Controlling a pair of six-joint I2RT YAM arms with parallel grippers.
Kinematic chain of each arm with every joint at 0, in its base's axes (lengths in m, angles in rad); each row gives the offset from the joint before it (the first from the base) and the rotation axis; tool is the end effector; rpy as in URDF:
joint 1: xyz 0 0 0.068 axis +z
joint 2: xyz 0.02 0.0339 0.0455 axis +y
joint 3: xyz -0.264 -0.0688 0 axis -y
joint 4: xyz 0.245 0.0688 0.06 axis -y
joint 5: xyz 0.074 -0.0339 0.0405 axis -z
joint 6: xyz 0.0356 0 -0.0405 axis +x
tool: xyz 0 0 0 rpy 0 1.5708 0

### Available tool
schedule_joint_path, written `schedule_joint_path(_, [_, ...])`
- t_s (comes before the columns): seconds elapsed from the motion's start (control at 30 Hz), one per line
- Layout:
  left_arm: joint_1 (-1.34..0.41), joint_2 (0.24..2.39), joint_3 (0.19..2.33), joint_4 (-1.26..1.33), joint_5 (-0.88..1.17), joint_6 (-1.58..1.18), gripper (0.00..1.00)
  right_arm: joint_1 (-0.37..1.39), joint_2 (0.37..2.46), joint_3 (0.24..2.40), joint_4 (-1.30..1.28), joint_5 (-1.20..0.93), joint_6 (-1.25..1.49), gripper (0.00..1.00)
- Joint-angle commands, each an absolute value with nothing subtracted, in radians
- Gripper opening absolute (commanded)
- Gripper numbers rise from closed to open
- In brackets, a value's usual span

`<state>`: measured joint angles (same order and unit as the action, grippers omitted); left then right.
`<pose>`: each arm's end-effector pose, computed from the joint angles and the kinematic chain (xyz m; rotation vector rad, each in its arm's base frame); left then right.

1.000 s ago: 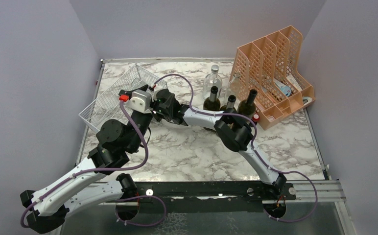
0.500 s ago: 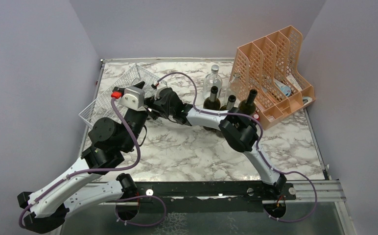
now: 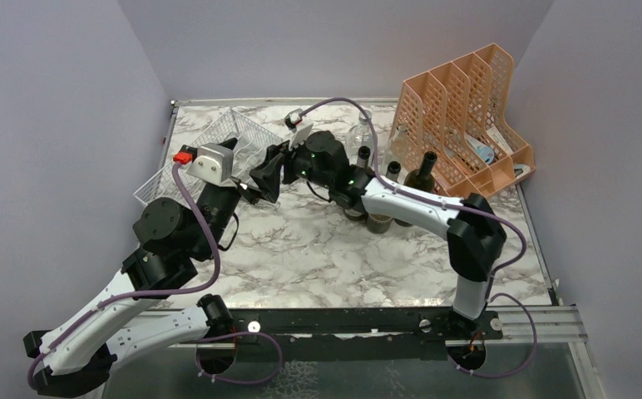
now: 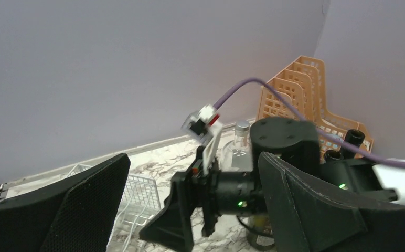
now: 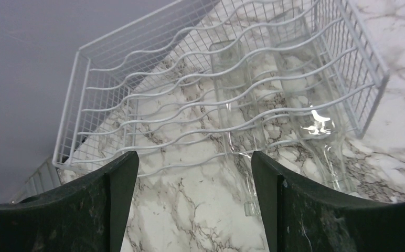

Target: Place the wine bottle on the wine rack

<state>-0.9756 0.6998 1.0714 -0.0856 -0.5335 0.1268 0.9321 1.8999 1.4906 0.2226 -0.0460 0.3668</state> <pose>0.0850 -0.0933 0.4579 0.2666 1.3082 -0.3778 0.2739 0.3716 0.3005 -0.5539 1.7798 0.9682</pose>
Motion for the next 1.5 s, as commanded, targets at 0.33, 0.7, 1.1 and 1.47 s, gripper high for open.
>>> schedule_joint_path(0.33, [-0.976, 0.590, 1.030, -0.144, -0.485, 0.032, 0.99, 0.933, 1.451, 1.405, -0.127, 0.375, 0.143, 0.79])
schedule_joint_path(0.7, [-0.976, 0.536, 0.871, -0.171, -0.461, -0.087, 0.99, 0.933, 1.217, 1.328, -0.384, 0.826, 0.107, 0.79])
schedule_joint_path(1.1, [-0.976, 0.590, 0.808, -0.168, -0.411, -0.148, 0.99, 0.932, 1.166, 1.260, -0.641, 0.855, 0.353, 0.70])
schedule_joint_path(1.47, [-0.976, 0.627, 0.807, -0.171, -0.405, -0.165, 0.99, 0.930, 1.209, 1.207, -0.501, 0.814, 0.331, 0.60])
